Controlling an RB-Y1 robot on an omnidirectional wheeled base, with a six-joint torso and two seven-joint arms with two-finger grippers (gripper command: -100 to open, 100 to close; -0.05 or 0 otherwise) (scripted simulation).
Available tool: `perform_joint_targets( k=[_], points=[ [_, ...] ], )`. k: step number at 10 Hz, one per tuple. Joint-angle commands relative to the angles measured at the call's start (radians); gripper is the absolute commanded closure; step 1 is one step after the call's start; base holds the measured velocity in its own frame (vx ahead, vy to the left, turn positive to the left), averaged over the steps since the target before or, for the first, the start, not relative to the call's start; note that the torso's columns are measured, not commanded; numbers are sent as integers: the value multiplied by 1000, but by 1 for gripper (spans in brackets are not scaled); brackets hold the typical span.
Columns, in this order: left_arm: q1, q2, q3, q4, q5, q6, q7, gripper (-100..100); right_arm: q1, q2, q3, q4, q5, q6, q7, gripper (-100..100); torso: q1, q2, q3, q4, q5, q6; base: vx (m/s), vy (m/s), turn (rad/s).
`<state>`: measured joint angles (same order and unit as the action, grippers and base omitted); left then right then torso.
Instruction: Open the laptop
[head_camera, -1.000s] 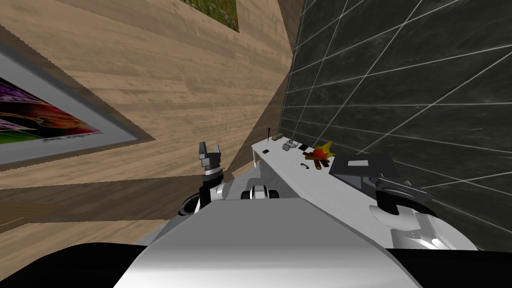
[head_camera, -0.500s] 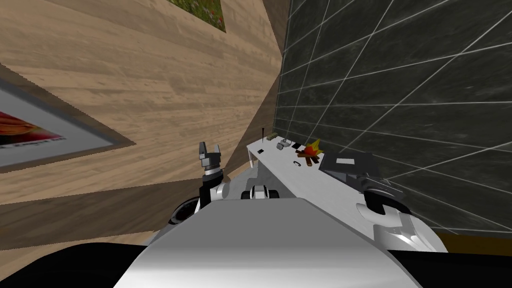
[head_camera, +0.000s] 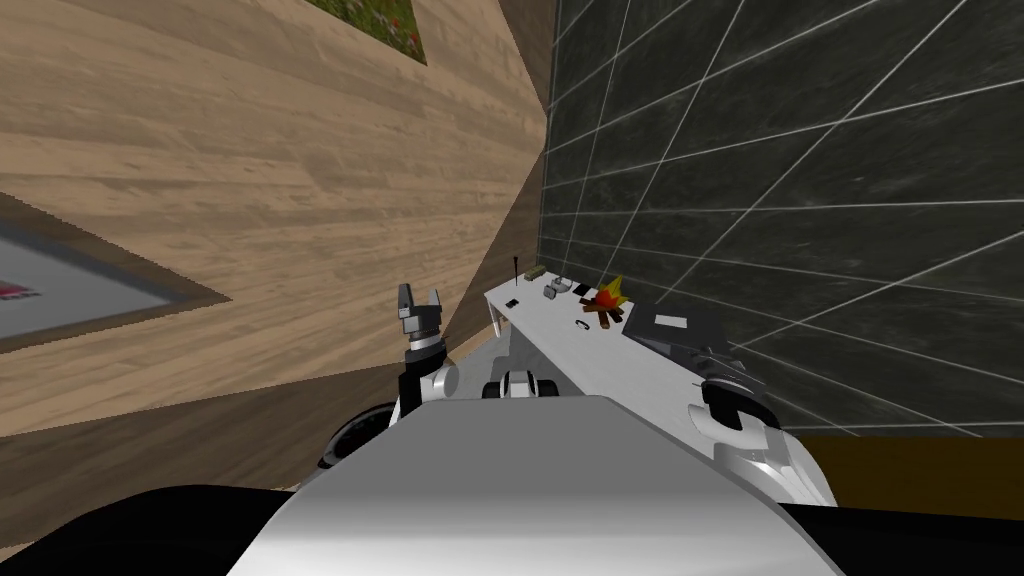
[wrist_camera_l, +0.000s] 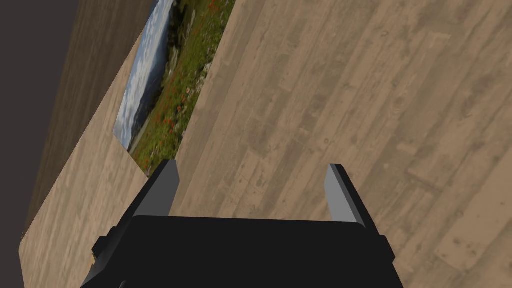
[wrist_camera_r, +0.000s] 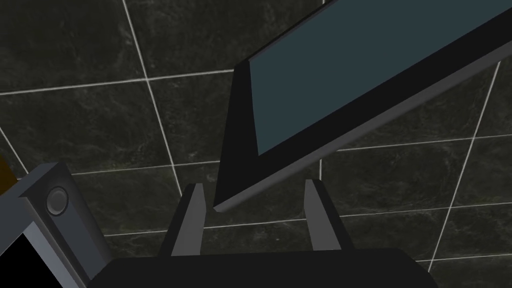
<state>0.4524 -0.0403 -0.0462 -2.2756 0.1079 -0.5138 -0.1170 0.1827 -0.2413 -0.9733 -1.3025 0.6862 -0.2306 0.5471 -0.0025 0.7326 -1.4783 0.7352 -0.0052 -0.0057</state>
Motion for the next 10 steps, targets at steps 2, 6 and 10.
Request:
perform_joint_targets(
  k=[2,6,10],
  points=[
    [0,0,0,0,0,0,0,0,5,-65,30,2,-12,62,-38,-100,7,6,3,3,6,5,-51,47,50],
    [0,0,0,0,0,0,0,0,12,-153,70,4,-28,145,-89,-100,1,5,2,3,5,6,-55,49,53],
    [0,0,0,0,0,0,0,0,19,-204,95,1,-38,194,-120,-100,3,5,2,3,5,6,-43,39,42]
  ],
)
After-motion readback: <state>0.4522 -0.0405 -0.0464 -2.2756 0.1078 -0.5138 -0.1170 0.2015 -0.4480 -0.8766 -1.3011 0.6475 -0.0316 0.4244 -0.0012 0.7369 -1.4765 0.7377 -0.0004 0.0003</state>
